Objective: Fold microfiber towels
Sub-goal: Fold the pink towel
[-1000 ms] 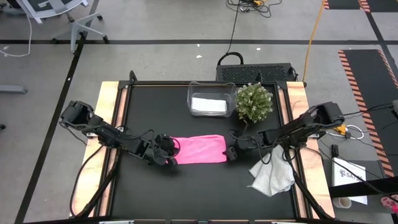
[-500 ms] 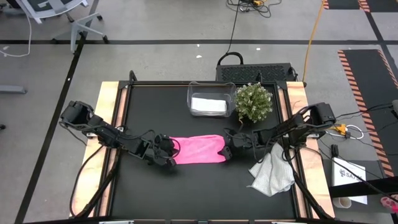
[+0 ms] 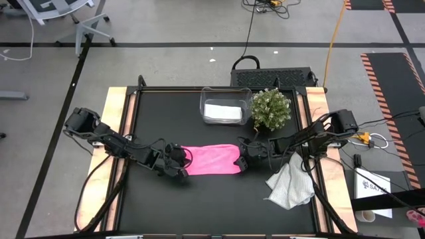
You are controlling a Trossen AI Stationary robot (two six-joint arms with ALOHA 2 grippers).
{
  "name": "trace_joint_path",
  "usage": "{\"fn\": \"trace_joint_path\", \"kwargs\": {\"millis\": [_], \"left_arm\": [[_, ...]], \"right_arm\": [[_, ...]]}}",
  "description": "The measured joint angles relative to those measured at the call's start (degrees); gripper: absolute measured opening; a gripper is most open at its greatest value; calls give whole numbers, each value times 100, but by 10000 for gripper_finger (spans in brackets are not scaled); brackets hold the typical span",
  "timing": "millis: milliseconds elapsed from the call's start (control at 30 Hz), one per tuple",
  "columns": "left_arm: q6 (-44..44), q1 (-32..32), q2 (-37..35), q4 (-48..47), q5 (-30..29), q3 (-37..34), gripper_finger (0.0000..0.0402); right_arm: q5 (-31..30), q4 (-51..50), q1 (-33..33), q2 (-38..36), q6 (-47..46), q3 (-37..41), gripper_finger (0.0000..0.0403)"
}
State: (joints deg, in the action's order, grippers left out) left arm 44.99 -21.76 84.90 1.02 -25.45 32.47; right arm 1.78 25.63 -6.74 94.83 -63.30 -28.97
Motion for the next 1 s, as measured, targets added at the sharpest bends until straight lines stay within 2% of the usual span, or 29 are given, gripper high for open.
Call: {"fn": "trace_joint_path", "kwargs": {"millis": [167, 333, 567, 800, 1000], "left_arm": [[0, 0, 0, 2, 0, 0, 5], [33, 0, 0, 6, 41, 0, 5], [53, -57, 8, 40, 728, 0, 5], [50, -70, 22, -197, 576, 0, 5], [15, -45, 24, -262, 443, 0, 5]], "right_arm": [[10, -62, 0, 4, 109, 4, 8], [26, -98, 0, 4, 62, 4, 5], [160, -807, 4, -323, 58, 4, 2], [146, -1547, 10, -892, -49, 22, 1], [149, -1794, 19, -1016, -92, 20, 1]]}}
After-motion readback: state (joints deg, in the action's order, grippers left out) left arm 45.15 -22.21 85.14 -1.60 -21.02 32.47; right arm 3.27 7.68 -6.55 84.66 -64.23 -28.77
